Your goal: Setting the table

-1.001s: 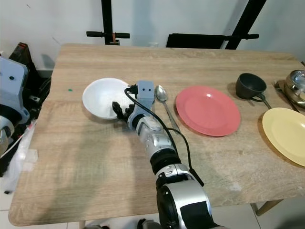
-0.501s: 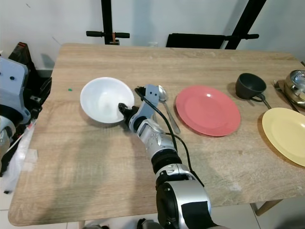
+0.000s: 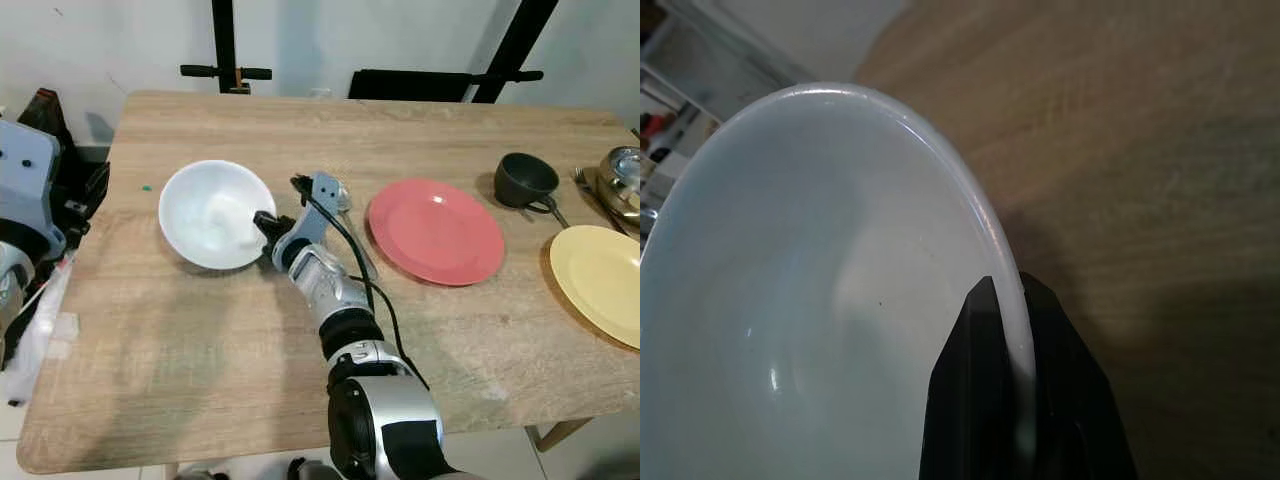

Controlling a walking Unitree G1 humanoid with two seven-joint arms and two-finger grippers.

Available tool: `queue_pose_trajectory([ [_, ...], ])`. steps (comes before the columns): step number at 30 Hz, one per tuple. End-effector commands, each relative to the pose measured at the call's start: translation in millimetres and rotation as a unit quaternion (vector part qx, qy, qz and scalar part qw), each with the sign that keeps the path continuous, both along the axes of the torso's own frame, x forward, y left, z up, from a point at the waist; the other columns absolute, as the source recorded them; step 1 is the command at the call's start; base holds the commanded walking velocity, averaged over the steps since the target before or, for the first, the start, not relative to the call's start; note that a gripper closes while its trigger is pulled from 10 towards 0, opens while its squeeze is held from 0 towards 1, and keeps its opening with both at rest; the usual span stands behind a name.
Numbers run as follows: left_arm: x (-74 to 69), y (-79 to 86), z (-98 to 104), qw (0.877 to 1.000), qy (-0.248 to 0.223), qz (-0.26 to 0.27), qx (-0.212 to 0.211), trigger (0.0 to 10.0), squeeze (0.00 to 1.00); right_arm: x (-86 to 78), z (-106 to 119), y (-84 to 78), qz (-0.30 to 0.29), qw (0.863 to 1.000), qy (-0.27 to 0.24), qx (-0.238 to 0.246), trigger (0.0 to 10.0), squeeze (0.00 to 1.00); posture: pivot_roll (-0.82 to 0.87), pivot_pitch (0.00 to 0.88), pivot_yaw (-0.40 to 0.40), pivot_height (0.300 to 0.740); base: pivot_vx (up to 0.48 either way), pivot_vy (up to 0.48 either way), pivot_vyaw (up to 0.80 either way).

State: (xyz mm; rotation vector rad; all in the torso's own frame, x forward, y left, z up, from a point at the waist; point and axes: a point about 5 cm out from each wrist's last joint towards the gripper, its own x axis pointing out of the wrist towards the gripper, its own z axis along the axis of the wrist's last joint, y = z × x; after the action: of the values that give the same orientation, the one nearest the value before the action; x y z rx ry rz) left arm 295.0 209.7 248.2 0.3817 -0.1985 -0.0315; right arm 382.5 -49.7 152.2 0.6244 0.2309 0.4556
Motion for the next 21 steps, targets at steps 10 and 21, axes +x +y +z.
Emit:
queue_pose_trajectory([
  [10, 8.5, -8.0, -11.2, 0.998, 0.015, 0.009, -0.062, 10.0, 0.0, -9.4, 45.6, -42.5, -0.087, 0.986, -0.14, -0.015, 0.0, 0.0, 0.04, 0.051, 0.018, 0.74, 0.0, 0.0, 0.0],
  [21, 10.6, -49.4, -33.7, 0.994, 0.051, -0.047, -0.079, 10.0, 0.0, -65.6, 71.3, -105.4, -0.25, 0.924, -0.261, -0.127, 10.0, 0.0, -0.02, 0.051, 0.038, 0.74, 0.0, 0.0, 0.0],
])
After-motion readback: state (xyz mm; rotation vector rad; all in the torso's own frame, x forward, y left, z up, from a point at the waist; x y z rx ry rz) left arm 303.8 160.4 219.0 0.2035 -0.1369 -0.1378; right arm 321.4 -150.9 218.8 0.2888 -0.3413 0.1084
